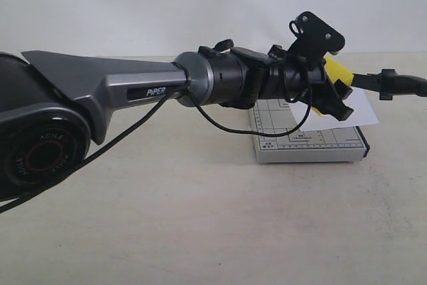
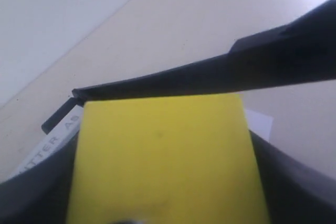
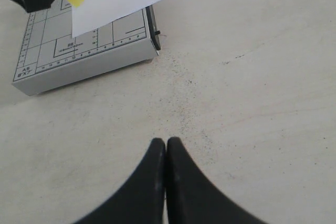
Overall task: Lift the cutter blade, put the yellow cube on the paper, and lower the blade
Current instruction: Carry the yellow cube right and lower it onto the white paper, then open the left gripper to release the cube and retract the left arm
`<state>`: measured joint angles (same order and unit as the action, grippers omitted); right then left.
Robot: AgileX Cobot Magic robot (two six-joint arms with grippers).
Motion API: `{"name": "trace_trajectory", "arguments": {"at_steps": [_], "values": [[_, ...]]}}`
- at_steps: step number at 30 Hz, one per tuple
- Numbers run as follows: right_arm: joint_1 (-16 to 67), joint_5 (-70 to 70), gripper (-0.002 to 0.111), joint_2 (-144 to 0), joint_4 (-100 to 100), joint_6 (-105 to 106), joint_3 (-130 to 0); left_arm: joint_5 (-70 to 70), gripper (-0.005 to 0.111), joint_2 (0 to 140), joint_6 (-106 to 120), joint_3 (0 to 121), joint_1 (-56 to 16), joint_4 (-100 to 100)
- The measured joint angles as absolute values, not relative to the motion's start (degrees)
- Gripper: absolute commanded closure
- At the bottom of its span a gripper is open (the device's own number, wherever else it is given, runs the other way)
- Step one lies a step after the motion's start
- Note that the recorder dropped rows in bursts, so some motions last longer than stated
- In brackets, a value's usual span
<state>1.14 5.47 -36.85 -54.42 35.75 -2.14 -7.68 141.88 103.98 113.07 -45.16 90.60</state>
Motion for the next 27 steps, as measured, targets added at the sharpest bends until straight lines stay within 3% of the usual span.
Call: {"name": "trace_trajectory", "arguments": {"at_steps": [15,17,20,22,24,27], "values": [[1.1,5.6,0.109,-36.8,-54.6,35.8,-2.1,-7.0,0.101,144.0,105.1,113.6,-45.2,90.0],[1.1,5.6,0.109,-36.8,-54.6,35.8,-2.1,-7.0,0.086,144.0,106.5,113.6,-45.2,89.9],[1.1,5.6,0.109,-36.8,-54.7,35.8,-2.1,-7.0,0.047,144.0,107.4,113.7,-45.2,89.9],[1.1,5.6,0.109,-36.8,-54.7,35.8,-2.1,-7.0,0.029,144.0,107.6,113.7,-45.2,89.9],[1.1,5.6,0.109,-36.8,-54.7,35.8,-2.1,-7.0,0.022,144.0,107.6,113.7,-45.2,89.9],[1.1,5.6,0.109,-36.8,-54.7,35.8,-2.1,-6.0,0.02,144.0,107.6,113.8,-45.2,89.9]]}}
